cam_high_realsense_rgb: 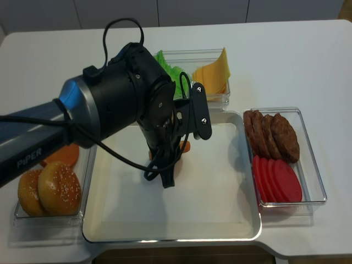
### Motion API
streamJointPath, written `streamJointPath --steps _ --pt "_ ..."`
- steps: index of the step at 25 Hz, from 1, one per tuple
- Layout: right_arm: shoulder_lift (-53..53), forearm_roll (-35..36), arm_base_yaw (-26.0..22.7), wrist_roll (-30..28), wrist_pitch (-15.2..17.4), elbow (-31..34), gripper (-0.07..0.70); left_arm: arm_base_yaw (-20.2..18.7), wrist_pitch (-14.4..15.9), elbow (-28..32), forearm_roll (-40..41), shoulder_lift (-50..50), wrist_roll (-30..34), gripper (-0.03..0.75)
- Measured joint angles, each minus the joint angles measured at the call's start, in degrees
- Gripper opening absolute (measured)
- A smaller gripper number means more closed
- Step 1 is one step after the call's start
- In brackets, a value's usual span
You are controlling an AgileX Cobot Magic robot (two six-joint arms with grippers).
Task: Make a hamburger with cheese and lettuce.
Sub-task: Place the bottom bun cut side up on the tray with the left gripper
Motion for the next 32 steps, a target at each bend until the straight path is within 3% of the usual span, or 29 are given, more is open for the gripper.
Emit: streamJointPath --steps 16,26,32 --pt "0.0 0.0 0.0 0.0 0.0 0.0 0.299 0.0 0.9 0.0 -3.9 0.2 0.0 0.294" --pt "0.0 0.0 0.0 0.1 0.0 0.0 0.299 0.0 1.1 0.0 -6.6 0.2 0.0 0.392" --pt "0.0 0.0 0.0 0.0 0.0 0.0 0.299 0.0 4.9 -2.9 -7.4 0.2 -5.1 0.395"
